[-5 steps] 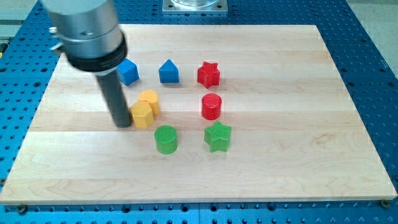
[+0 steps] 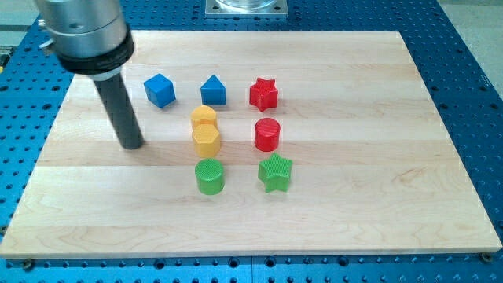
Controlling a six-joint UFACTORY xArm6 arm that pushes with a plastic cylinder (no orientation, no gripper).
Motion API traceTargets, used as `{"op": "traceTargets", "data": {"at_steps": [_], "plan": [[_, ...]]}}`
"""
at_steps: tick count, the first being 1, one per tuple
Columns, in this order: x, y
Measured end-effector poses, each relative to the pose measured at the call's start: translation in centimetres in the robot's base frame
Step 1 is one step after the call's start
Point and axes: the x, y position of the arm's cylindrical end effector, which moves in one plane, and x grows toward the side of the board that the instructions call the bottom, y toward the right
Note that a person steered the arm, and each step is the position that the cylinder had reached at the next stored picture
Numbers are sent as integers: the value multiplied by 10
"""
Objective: Place the green circle closer to the green star
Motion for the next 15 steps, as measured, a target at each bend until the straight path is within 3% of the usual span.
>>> {"op": "traceTargets", "data": {"at_steps": [1, 2, 4, 5, 7, 9, 11, 13, 15], "plan": [[35, 13], [50, 65], [46, 182], [48, 184], [52, 120], [101, 81], [108, 158], [84, 234], [84, 265]]}}
